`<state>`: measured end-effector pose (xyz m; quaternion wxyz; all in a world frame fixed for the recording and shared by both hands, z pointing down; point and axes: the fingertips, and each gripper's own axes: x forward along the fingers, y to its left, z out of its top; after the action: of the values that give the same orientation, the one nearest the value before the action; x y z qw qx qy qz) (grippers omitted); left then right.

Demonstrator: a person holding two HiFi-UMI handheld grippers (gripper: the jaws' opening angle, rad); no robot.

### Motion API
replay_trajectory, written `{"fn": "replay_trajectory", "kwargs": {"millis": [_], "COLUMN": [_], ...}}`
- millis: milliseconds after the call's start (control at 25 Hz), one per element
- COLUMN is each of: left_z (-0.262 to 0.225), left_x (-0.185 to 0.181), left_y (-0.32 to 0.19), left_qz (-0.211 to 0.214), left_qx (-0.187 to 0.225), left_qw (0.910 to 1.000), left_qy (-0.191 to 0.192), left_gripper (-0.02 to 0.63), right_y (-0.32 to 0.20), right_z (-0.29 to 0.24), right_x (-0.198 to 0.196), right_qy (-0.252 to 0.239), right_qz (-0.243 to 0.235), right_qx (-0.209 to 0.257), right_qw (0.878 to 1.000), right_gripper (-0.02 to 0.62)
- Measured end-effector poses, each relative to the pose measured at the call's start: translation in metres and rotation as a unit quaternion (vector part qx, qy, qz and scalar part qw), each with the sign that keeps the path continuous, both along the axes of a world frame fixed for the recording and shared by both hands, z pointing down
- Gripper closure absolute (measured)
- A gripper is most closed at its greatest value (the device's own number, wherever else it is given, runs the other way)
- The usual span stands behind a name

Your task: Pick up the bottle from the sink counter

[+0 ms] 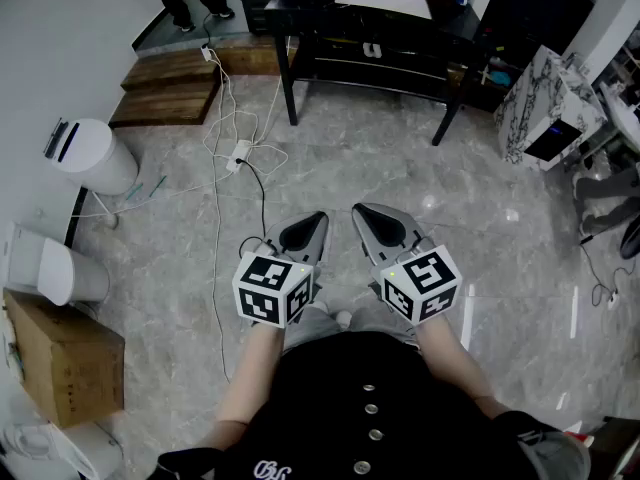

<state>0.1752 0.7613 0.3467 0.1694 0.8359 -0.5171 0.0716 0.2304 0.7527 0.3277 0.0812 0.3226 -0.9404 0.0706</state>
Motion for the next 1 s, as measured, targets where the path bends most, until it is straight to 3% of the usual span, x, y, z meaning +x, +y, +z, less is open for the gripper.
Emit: {"fn": "replay_trajectory", "kwargs": {"millis": [160,360,720,880,1000], "left_z": [-0.005,0.016,0.019,0.019,0.019], "left_x": [-0.009,-0.014,-0.008,-0.014,-0.023], "left_y": [-0.002,-0.002,-0.008,-0.01,-0.016], "left_qz": [-0.006,0.01,0.042,0.052,0.053], "left_qx": [0.005,-0.018,-0.018,-0.02,-0.019], "left_qw": [0.9999,0.9984,0.9977,0.9972,0.9974], "left_qy": [-0.014,-0.054,-0.049,-0.05,-0.046], "left_gripper": [0.589,0.589,0.589,0.589,0.589], "right_y": [-0.003,-0.006,-0.008,-0.006,-0.013], "right_z": [0.009,0.007,0.019,0.014,0.025], "right_x": [0.003,-0.008,-0.013,-0.027,-0.033], "right_qy": [0.014,0.02,0.029,0.003,0.016], "right_qz": [0.008,0.009,0.017,0.001,0.007], "right_qx": [-0.009,-0.003,-0.015,-0.016,-0.022], "right_qw": [1.0,1.0,0.999,1.0,1.0], "right_gripper": [0.604,0.604,0.604,0.594,0.592]}}
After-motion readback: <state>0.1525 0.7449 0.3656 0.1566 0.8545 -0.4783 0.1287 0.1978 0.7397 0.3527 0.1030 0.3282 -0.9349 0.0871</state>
